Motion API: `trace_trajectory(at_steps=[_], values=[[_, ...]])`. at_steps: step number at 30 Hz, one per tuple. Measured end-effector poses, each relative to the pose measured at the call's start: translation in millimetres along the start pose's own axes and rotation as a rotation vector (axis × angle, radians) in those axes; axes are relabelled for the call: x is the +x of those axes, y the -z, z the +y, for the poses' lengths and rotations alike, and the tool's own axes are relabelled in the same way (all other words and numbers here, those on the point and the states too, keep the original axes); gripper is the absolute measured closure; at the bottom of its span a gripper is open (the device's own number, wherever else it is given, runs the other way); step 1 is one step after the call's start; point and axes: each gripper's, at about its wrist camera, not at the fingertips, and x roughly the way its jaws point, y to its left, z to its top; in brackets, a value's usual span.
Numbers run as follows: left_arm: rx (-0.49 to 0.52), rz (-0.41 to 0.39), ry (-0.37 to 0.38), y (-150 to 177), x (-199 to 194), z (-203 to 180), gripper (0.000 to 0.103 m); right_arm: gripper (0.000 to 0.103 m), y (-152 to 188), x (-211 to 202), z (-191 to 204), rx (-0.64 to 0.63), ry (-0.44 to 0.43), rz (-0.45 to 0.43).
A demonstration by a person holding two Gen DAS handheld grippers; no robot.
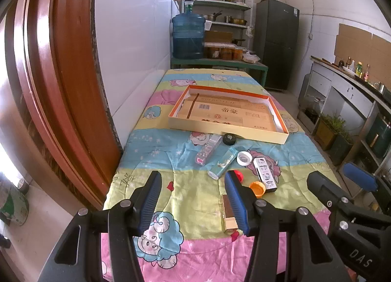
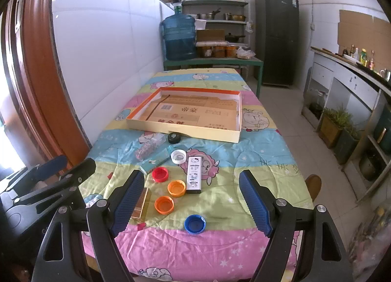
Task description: Organize rigid objects
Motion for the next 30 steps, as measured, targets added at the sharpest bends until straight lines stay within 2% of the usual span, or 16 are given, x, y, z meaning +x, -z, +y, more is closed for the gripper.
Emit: trace_trajectory(at_steps=[30], values=[[-0.009, -0.010, 0.008, 0.7, -8.1, 1.3, 0.049, 0.022, 9.5, -3.4, 3.4, -0.008, -0.009, -0.003]])
